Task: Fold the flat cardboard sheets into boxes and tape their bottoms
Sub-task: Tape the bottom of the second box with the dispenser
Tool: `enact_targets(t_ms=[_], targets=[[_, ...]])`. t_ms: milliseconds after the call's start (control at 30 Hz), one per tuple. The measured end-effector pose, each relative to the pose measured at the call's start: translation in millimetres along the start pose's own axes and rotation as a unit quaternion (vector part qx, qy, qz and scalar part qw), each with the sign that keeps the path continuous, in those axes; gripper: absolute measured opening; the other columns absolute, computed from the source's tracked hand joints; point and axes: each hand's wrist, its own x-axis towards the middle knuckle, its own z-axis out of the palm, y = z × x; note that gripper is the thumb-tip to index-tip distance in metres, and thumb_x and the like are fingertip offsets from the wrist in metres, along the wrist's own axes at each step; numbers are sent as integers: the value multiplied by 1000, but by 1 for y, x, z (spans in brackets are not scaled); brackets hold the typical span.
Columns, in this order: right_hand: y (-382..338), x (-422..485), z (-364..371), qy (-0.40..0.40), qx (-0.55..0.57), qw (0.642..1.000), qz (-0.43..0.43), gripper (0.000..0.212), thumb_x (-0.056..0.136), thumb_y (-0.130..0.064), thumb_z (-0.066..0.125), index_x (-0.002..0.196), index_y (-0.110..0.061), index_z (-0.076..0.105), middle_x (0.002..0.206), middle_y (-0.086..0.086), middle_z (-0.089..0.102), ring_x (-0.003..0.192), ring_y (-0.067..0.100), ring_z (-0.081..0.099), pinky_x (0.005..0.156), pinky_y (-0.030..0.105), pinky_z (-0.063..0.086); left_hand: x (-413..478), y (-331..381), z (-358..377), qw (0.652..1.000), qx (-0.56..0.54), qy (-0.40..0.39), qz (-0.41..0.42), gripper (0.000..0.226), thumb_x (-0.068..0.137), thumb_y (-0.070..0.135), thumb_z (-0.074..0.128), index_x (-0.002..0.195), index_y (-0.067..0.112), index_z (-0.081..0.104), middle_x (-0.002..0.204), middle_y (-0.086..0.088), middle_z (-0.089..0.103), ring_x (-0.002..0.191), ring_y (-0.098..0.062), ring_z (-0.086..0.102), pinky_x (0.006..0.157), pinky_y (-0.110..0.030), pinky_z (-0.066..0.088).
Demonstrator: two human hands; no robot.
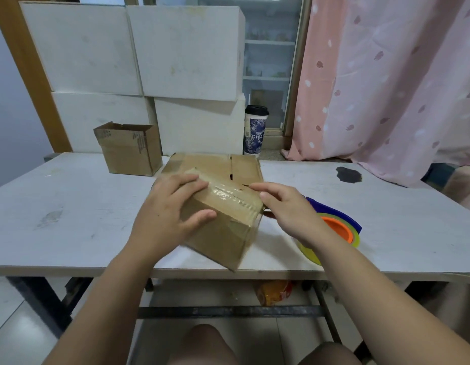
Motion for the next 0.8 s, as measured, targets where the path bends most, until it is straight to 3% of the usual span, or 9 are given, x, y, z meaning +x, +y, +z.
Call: enact_targets(t_ms=[100, 167, 233, 333, 400, 467, 567, 700, 800], targets=[[4, 7, -16, 99, -119, 987, -31, 22, 95, -27, 55, 113, -29, 67, 105, -15, 65, 89, -2, 57, 78, 18, 41, -9, 8, 9, 998, -2, 20, -63, 65, 72, 70, 41, 117, 30, 64, 118, 13, 55, 106, -16, 41, 81, -27, 34], [10, 9, -35, 142, -186, 972, -18, 22, 95, -28, 54, 112, -28, 68, 109, -11, 66, 97, 5, 58, 81, 20, 38, -9, 13, 10, 997, 23, 39, -70, 59, 77, 66, 37, 114, 31, 66, 110, 12, 55, 99, -12, 34, 75, -28, 34], [19, 13, -60, 127, -263, 956, 34, 25, 95, -29, 53, 115, -26, 67, 119, -5, 65, 110, 14, 56, 87, 24, 37, -5, 17, 5, 996, 41, 22, -70, 58, 82, 64, 29, 114, 32, 66, 102, 10, 54, 96, -13, 34, 76, -31, 36], [31, 13, -96, 29, -310, 939, 144, 34, 92, -41, 57, 122, -27, 62, 130, -3, 60, 116, 17, 54, 92, 28, 38, -1, 18, 0, 996, 87, -3, -29, 55, 92, 65, 24, 112, 36, 67, 93, 7, 49, 94, -17, 37, 85, -36, 29], [39, 9, -113, -43, -314, 929, 193, 43, 88, -49, 61, 126, -28, 60, 132, -4, 57, 115, 16, 54, 92, 28, 40, -1, 19, -1, 998, 60, -18, -7, 53, 88, 62, 26, 114, 39, 66, 92, 8, 45, 96, -14, 33, 89, -31, 21], [48, 4, -121, -86, -271, 931, 229, 41, 85, -52, 64, 120, -29, 63, 122, -4, 63, 105, 15, 60, 88, 32, 50, -1, 18, -1, 998, -37, -44, -10, 46, 93, 59, 30, 122, 39, 59, 99, 10, 42, 103, -10, 35, 88, -22, 25], [61, -3, -122, -105, -210, 940, 248, 30, 81, -48, 70, 102, -27, 68, 93, -1, 72, 79, 13, 67, 64, 26, 56, -5, 12, -3, 991, -97, -94, 15, 46, 90, 65, 31, 131, 48, 44, 111, 37, 40, 109, 21, 32, 83, -8, 29], [73, -5, -116, -66, -220, 944, 236, 17, 81, -35, 74, 87, -20, 68, 73, 2, 68, 62, 14, 62, 53, 24, 48, -12, 4, -13, 975, -160, -151, 2, 48, 72, 75, 50, 117, 57, 45, 124, 50, 35, 117, 24, 27, 87, -14, 31], [78, -6, -116, -47, -187, 952, 238, 18, 84, -34, 72, 88, -16, 69, 68, 1, 65, 59, 13, 59, 52, 24, 46, -12, 1, -13, 982, -111, -154, 23, 37, 75, 55, 61, 110, 59, 48, 124, 54, 32, 116, 25, 23, 90, -17, 29]])
